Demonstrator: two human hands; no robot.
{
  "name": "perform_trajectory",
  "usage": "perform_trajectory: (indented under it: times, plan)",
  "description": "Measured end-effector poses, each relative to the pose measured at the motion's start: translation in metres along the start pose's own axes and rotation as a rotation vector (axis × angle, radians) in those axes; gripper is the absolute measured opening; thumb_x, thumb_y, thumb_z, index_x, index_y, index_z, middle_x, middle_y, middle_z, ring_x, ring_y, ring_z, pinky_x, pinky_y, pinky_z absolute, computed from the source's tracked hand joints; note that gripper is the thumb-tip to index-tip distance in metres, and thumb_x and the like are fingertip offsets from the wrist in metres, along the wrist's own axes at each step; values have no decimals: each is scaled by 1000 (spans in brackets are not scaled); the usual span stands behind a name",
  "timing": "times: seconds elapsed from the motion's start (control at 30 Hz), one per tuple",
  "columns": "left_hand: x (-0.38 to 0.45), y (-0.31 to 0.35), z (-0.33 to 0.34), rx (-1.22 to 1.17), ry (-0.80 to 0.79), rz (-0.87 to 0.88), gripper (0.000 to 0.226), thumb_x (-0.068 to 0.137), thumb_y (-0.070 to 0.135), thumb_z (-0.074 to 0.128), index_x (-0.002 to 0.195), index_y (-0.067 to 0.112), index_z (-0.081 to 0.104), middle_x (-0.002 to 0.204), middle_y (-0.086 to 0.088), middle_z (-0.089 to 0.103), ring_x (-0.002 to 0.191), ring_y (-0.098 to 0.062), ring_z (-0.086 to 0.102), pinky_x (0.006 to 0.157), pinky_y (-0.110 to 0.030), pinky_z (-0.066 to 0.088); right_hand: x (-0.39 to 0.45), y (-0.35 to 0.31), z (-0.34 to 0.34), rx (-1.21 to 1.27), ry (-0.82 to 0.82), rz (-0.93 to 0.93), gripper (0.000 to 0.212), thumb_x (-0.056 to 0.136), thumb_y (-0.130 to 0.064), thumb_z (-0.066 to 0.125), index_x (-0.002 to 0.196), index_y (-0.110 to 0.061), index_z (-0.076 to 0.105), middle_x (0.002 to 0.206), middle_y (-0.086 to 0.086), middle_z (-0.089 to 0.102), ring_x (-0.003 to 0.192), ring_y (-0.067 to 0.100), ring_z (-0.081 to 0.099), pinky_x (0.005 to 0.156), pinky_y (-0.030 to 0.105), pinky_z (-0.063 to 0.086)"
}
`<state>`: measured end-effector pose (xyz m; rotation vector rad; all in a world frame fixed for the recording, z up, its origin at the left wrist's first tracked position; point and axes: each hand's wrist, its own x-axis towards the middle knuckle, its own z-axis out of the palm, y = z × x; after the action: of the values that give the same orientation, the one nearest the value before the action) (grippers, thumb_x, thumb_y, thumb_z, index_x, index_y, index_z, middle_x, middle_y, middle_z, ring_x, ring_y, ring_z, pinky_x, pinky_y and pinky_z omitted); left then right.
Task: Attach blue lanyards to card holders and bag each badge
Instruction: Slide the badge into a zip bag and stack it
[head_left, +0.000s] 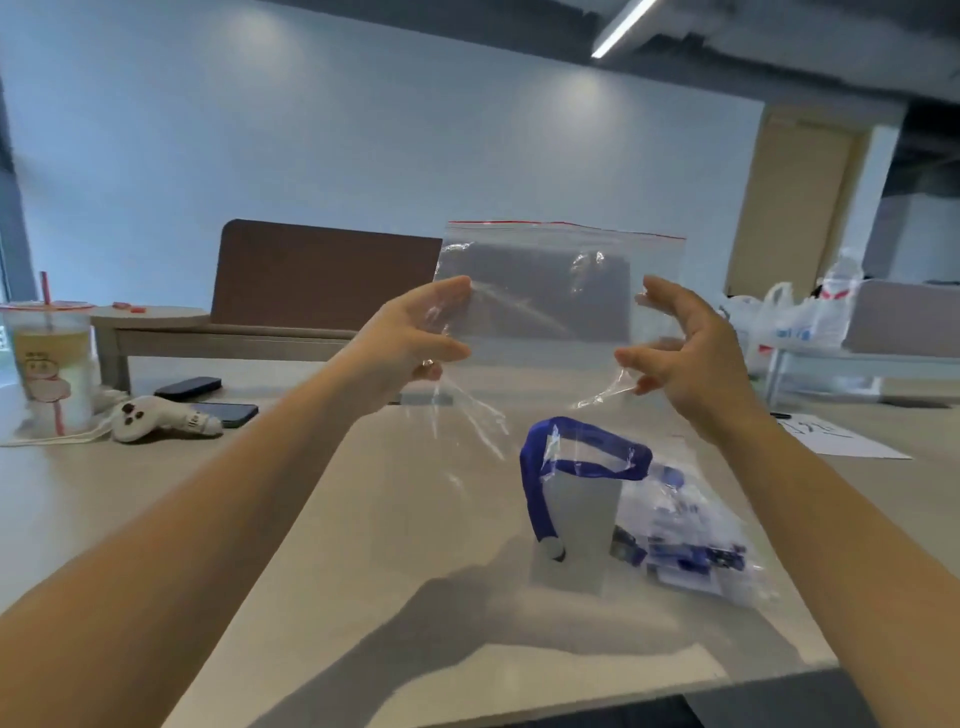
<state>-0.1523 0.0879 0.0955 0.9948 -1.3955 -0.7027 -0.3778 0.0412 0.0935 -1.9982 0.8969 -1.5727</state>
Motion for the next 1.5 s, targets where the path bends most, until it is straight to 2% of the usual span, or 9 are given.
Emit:
perform_trajectory:
  times: [0.2,0.37,0.6,0.7,0.8,1.0,1.17,1.4,1.5]
  plan:
    - [44,-7,62,-38,-138,-56,63,80,-12,54,132,22,44,126,11,49,112,-2,47,40,-8,39,15,30,-60,-59,95,131,67,78,7,62,136,-13,37,135,6,44,81,23,54,42,10,48]
    - [87,-33,96,59,-252,-146,61,82,-7,55,134,21,41,130,10,45,78,0,52,44,-6,42,37,73,-85,-118,83,302,69,76,7,64,136,-12,36,137,7,42,91,25,54,42,10,49]
    - [140,-104,127,251,-348,-212,63,81,-7,57,136,17,38,140,4,41,85,-9,53,44,-7,44,57,156,-85,-192,3,454,71,76,9,63,138,-11,34,143,8,37,73,15,54,45,13,50]
    - [158,-134,134,361,-361,-232,62,80,-2,62,135,16,39,130,3,47,77,-10,51,45,-6,42,62,191,-80,-247,-68,506,70,77,2,64,138,-14,34,144,5,37,95,19,55,64,19,51]
    - [169,-155,143,411,-363,-312,57,80,2,63,133,11,43,123,-2,52,77,-9,49,53,1,39,70,220,-80,-283,-154,572,70,76,-2,67,138,-15,35,144,4,38,113,21,49,95,28,42]
    - [175,-184,151,529,-448,-535,54,82,13,63,132,14,44,139,-3,44,123,-19,42,100,-27,34,70,257,-74,-197,-249,818,72,75,-6,69,137,-24,36,144,2,38,128,21,38,108,34,31]
    - [182,-201,156,686,-478,-662,85,67,19,78,139,11,34,142,-14,38,133,-29,34,109,-31,27,66,270,-75,-409,-354,944,89,68,-24,75,141,-24,25,144,8,33,130,28,36,108,45,33]
    - [189,-212,168,349,-82,-988,48,64,14,80,97,-4,51,92,-17,57,77,-23,68,63,-31,57,70,275,-76,-347,-116,1288,95,60,-30,81,135,-4,29,138,15,37,125,32,41,102,45,40]
    - [193,-209,171,268,-98,-1085,28,76,13,72,61,4,49,59,-10,54,40,-14,56,34,-20,37,67,282,-80,-201,-31,1401,63,47,-37,80,95,-10,51,94,10,56,82,27,59,76,38,50]
